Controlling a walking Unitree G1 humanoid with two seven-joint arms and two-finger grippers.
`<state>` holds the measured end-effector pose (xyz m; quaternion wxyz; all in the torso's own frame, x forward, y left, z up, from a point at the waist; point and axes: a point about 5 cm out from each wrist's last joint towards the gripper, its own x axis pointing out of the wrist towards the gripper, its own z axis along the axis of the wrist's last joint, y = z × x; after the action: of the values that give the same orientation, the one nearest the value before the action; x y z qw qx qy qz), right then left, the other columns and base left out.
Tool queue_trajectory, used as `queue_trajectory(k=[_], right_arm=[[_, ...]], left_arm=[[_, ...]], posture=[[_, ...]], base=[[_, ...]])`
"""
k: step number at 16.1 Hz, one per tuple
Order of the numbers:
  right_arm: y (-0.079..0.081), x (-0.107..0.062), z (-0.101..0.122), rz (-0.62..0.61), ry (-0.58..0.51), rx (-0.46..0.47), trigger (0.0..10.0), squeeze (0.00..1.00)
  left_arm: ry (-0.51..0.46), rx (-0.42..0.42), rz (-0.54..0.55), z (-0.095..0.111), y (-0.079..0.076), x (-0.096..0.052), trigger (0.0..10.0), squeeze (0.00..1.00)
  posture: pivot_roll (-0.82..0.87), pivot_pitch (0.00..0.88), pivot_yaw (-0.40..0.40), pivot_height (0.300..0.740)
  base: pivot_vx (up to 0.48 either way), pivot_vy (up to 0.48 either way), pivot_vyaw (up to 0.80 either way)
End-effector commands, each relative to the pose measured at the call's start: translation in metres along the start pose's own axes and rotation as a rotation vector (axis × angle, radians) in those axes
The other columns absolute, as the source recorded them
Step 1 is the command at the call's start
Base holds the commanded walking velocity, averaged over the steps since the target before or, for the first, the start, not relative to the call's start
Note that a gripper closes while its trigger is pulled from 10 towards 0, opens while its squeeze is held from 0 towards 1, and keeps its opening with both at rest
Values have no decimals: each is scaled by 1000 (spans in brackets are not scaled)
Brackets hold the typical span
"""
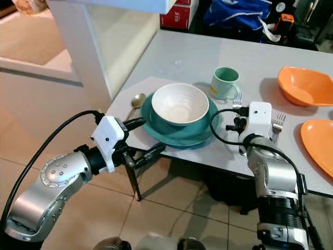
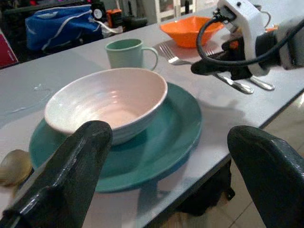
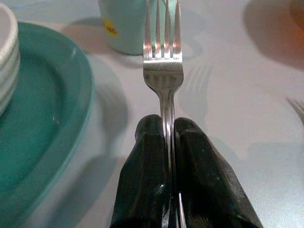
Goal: Setting the table
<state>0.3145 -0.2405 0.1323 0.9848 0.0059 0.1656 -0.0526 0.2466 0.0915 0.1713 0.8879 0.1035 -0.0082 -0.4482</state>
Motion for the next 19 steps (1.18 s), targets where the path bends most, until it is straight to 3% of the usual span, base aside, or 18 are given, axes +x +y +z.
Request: queue_trajectory(k=[1,6,14,19], right_arm=[[-4,1,2,-23,-10,21,10000,0],[-12,7,-5,-56,37,104,10000,0],[3,32,-5,-59,20,245,10000,0],[14,48,3,-58,2,232,10000,0]], left_arm=[[3,18,-24,2,-1,1,10000,0],[-1,19,-100,3,-13,9,10000,0],[4,-2,-138,3,-22,11,10000,0],[9,-3,-150,3,-24,11,10000,0]], posture=[[38,38,19,740],[-7,68,3,740],[-2,99,5,740],[8,112,2,740]], base=[[0,0,0],[0,0,0],[0,0,0],[0,0,0]])
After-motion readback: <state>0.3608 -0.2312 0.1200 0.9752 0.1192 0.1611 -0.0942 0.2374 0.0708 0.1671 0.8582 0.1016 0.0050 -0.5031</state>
